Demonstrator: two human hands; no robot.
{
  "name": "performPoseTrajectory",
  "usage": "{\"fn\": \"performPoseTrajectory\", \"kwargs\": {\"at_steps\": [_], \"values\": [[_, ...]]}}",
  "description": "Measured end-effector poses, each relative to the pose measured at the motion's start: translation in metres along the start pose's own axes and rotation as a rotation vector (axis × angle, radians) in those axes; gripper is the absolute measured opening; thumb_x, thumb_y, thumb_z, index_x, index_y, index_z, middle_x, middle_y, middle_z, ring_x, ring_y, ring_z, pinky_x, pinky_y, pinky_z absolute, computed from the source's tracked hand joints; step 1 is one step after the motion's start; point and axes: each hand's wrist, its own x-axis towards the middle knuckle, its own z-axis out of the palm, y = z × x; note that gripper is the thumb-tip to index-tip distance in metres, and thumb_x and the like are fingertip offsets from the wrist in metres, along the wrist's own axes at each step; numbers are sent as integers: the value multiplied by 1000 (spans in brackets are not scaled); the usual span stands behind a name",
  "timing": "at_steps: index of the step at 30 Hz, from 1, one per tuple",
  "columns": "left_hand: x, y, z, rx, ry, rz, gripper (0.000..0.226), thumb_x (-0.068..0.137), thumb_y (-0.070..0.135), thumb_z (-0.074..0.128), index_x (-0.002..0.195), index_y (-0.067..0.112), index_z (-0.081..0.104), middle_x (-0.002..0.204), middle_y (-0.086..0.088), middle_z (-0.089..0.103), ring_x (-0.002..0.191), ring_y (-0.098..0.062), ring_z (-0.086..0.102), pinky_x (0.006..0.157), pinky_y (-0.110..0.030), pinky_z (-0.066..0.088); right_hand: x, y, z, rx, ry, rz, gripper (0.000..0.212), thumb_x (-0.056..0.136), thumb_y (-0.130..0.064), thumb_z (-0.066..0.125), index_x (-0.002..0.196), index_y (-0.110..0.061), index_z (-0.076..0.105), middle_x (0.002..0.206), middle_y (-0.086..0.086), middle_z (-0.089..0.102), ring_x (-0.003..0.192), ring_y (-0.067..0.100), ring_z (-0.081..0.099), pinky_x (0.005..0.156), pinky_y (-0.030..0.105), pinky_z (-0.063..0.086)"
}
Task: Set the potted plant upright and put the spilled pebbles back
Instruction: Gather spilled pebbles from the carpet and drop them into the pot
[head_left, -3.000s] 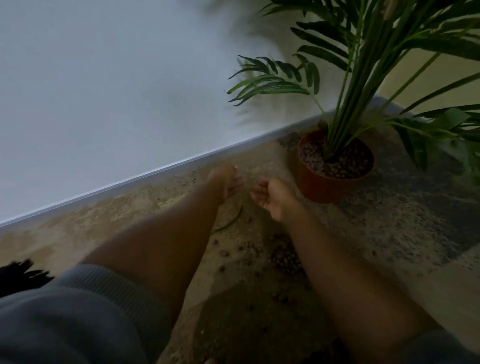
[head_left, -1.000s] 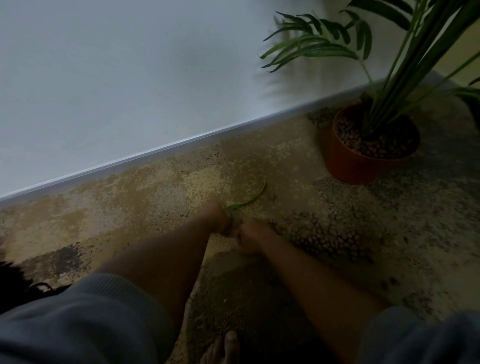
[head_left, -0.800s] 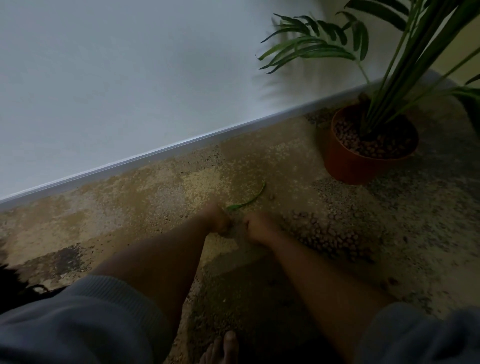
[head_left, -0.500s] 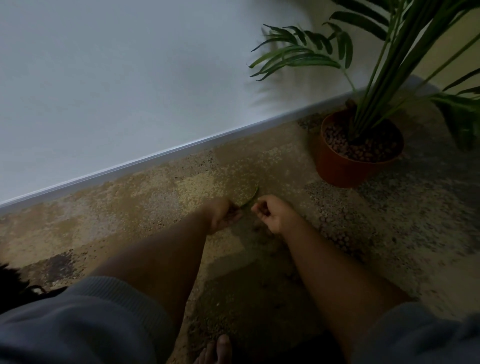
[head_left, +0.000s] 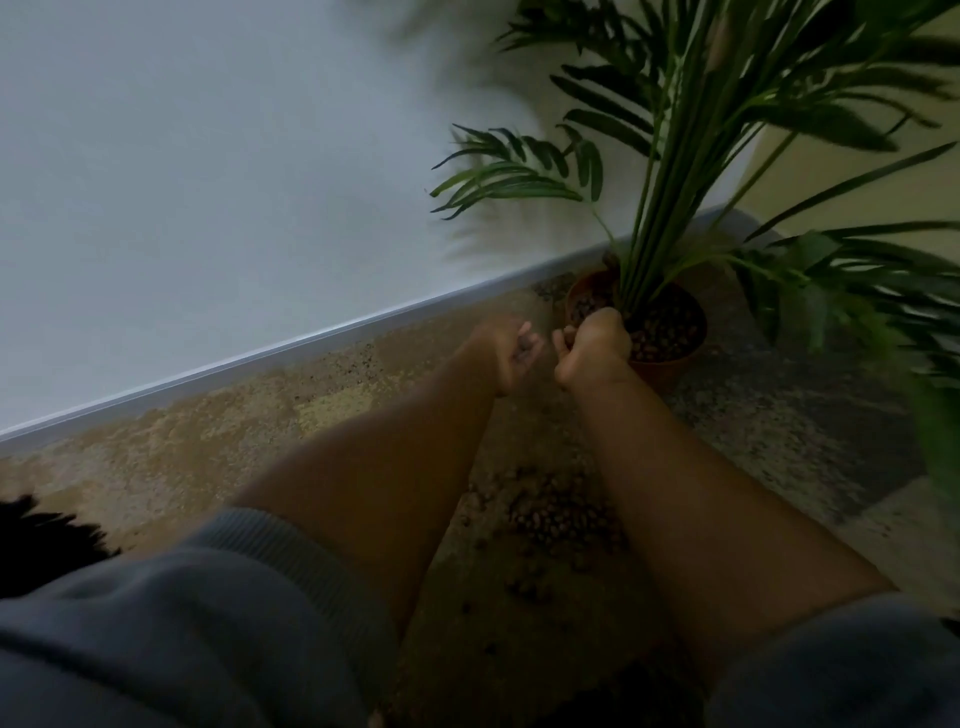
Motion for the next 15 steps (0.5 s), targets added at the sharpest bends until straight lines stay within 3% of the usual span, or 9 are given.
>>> {"fn": "performPoseTrajectory", "kwargs": {"at_steps": [3,5,7,9,11,12,13,14,15], "values": [[-2,1,36,7,1,33,20,102,12,39,114,4,52,98,-9,52,88,-18,55,80,-28,55,-7,-25,-2,48,-33,-45,48,100,-25,32,143,-4,39,116,13,53,104,22,55,97,30,46],[-8,2,57,14,7,23,17,103,12,33,105,5,48,88,-8,49,73,-15,48,70,-25,52,-10,-40,-6,88,-64,-61,49,102,-26,28,145,-5,35,136,15,46,118,27,51,92,32,45],[-15,5,75,32,5,5,25,103,12,28,89,5,48,72,-9,52,61,-16,46,53,-21,50,-7,-50,-10,101,-102,-84,47,103,-28,25,142,-7,40,131,12,49,103,26,55,81,30,47],[-23,7,92,48,-30,1,36,104,14,27,76,5,48,46,-9,57,52,-18,49,35,-16,44,-3,-58,-14,121,-149,-93,43,103,-30,25,130,-10,51,131,16,53,105,29,57,89,36,49],[-29,8,106,55,-89,-11,40,104,16,28,74,6,51,46,-10,58,47,-18,52,30,-14,40,0,-66,-20,146,-217,-83,43,104,-30,23,128,-11,53,135,23,52,118,37,54,103,44,46],[-31,10,112,66,-105,-21,40,104,16,28,75,5,54,56,-11,59,49,-20,53,30,-15,40,0,-70,-24,142,-243,-87,44,105,-28,22,137,-11,48,141,22,48,126,37,50,108,42,42],[-32,10,115,75,-106,-27,39,104,16,29,77,5,55,64,-12,58,53,-21,53,31,-16,41,1,-73,-28,127,-258,-94,44,107,-23,21,145,-11,39,148,20,41,133,35,43,107,31,42],[-31,11,116,89,-103,-26,39,104,15,29,75,5,55,67,-11,57,53,-21,52,31,-16,40,6,-78,-30,196,-248,-41,44,108,-15,20,150,-6,29,152,21,34,137,34,37,95,18,45],[-30,11,114,104,-97,-27,40,104,14,29,74,5,53,66,-11,56,52,-20,51,30,-15,40,8,-80,-31,270,-242,7,44,107,-5,20,150,2,23,153,26,29,139,36,34,84,16,45]]}}
